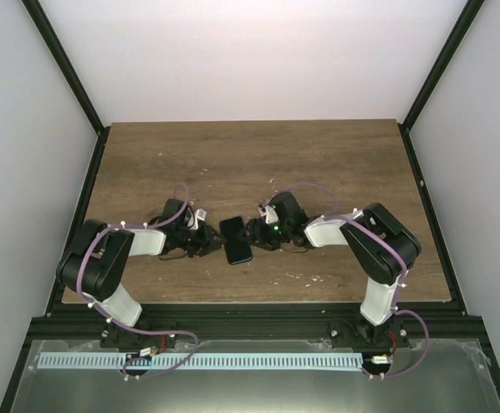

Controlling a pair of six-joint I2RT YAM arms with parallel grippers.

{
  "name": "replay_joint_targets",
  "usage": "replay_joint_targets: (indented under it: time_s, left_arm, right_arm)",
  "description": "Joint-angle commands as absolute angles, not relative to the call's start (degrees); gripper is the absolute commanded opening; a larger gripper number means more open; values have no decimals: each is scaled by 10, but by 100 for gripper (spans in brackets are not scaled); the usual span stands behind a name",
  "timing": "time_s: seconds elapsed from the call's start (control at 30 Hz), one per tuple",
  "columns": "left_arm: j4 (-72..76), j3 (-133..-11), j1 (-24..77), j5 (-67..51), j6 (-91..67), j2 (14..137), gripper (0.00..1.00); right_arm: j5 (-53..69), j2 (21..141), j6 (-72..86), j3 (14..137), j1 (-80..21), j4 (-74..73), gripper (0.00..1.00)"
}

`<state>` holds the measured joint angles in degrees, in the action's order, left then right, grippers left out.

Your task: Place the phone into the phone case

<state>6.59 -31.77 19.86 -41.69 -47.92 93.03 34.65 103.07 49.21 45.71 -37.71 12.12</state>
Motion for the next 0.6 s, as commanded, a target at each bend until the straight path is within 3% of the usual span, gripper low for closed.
replay_joint_targets:
  time_s: [0.0,0.33,0.57]
  left_arm:
    - [86,-307,204,-427,-480,947,31]
    - [122,-277,218,-439,-508,942,30]
    - [107,-274,220,-437,-498,932,35]
  right_arm:
    - [386,1052,531,471,-384,163,62]
    - [469,1044,619,439,-384,324,62]
    - [492,1035,684,387,-384,453,62]
